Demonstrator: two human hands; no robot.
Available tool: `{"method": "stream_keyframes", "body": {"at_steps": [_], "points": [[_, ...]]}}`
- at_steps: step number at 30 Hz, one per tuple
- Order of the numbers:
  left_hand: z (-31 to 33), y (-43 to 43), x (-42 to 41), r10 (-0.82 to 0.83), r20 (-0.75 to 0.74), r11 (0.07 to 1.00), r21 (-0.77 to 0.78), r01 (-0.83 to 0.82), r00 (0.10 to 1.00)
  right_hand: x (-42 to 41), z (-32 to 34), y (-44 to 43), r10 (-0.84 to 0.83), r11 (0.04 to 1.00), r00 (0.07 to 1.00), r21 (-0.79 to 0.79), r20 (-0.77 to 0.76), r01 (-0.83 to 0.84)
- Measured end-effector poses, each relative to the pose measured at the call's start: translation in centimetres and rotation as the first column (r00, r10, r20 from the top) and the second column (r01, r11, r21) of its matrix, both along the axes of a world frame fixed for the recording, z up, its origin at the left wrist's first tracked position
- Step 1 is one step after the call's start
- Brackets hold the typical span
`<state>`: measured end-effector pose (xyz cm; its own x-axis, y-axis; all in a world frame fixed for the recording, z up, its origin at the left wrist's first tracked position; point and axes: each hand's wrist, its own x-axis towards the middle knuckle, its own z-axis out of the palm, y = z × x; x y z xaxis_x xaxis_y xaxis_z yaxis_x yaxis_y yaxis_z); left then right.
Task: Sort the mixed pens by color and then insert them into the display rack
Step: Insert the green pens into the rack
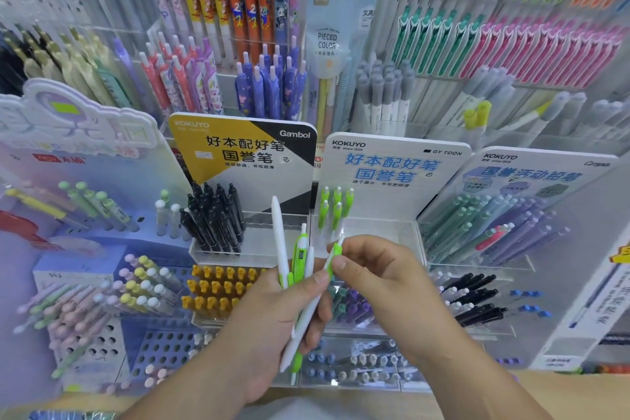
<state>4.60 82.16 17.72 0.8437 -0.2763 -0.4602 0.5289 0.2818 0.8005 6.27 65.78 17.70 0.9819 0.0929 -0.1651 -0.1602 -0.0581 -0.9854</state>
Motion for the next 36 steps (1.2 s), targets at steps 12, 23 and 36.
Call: {"method": "stream_keyframes", "body": {"at_steps": [12, 23, 36], "points": [[-1.3, 1.3, 0.5, 0.216, -0.035, 0.976, -0.035, -0.217, 0.976, 3.2, 3.7, -3.5, -0.303, 0.943, 0.905, -0.044, 0.298, 0.33], [-1.6, 1.7, 0.4, 0.224, -0.089, 0.97, -0.081, -0.231, 0.971, 4.3, 0.6, -1.8, -0.155, 0.842, 0.889, -0.413, 0.432, 0.347], [-1.3, 1.5, 0.6, 0.161, -0.079, 0.98, -0.104, -0.169, 0.984, 4.4, -2.5, -0.5, -0.042, 0.718, 0.904, -0.616, 0.425, 0.323]]}}
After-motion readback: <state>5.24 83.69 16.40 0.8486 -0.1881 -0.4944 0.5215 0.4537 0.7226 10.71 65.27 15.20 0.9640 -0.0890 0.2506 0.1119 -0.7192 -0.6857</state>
